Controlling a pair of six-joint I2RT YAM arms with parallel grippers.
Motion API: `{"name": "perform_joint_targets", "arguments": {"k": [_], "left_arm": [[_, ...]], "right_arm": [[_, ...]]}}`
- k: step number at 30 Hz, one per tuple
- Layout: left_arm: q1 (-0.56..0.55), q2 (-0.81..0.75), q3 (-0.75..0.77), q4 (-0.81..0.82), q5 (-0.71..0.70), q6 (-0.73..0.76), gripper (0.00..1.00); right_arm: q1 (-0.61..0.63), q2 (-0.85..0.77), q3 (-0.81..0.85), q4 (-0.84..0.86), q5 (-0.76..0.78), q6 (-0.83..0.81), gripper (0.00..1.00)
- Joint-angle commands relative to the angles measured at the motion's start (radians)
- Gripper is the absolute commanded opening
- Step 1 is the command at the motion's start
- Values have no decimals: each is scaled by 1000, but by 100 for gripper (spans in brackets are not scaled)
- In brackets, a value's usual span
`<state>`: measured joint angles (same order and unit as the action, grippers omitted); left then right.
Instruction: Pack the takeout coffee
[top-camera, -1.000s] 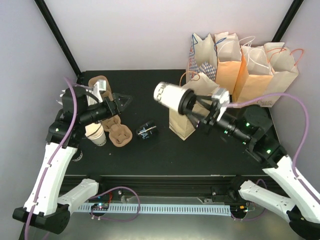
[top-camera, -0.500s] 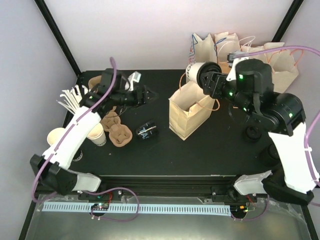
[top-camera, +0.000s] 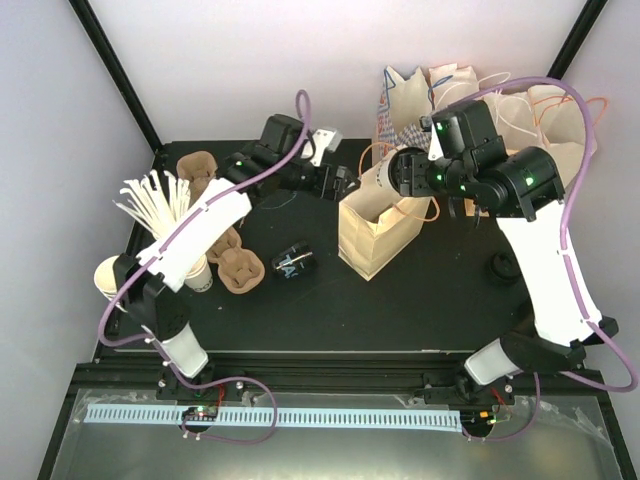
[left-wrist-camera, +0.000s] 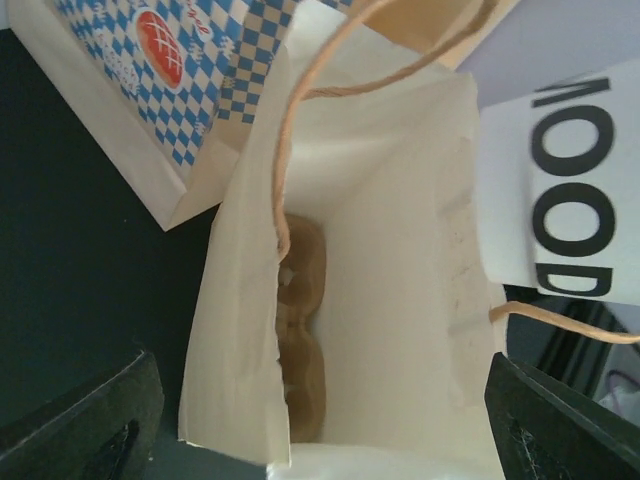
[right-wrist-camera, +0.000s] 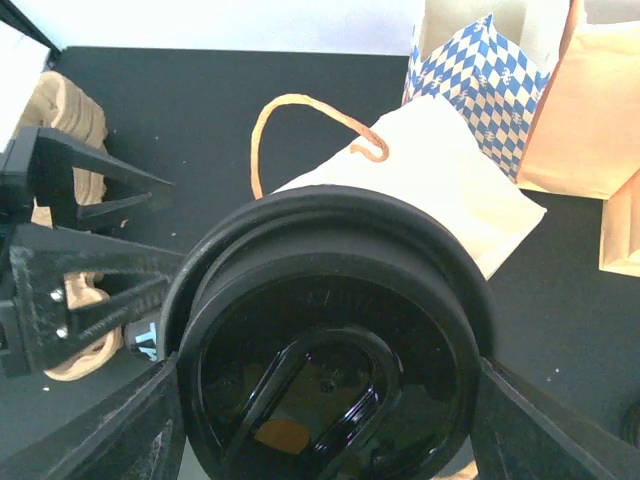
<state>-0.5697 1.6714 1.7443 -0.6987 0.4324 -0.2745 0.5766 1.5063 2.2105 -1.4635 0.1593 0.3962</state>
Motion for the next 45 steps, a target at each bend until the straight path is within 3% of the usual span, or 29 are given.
{"name": "perform_joint_targets", "arguments": {"k": [1, 6, 9, 12, 19, 23, 29, 35, 42, 45], "left_arm": [[-33, 70, 96, 1, -79, 117, 91], [-49, 214, 218, -87, -117, 125, 88], [-59, 283, 289, -132, -119, 129, 80], [-62, 331, 347, -175, -118, 125, 65], [-63, 333, 365, -196, -127, 129, 19], [-67, 306, 365, -211, -152, 126, 3], [-146, 235, 325, -202, -268, 207, 2], [-253, 102, 157, -75, -372, 306, 2], [-347, -48, -76, 118, -410, 354, 2], [-380, -77, -146, 170, -442, 341, 2]], "right_arm": [[-27, 48, 6, 34, -48, -60, 30], [-35, 102, -8, 34, 18, -89, 30], [-35, 135, -22, 31, 79, -101, 30], [-35, 188, -5, -9, 124, -111, 30], [-36, 216, -58, -48, 139, -102, 30], [-35, 128, -181, -54, 72, -32, 27], [-35, -42, -462, -51, -17, 57, 25], [-25, -190, -591, 7, -74, 84, 26], [12, -366, -797, 267, -55, 120, 28], [16, -385, -865, 303, -70, 179, 28]]}}
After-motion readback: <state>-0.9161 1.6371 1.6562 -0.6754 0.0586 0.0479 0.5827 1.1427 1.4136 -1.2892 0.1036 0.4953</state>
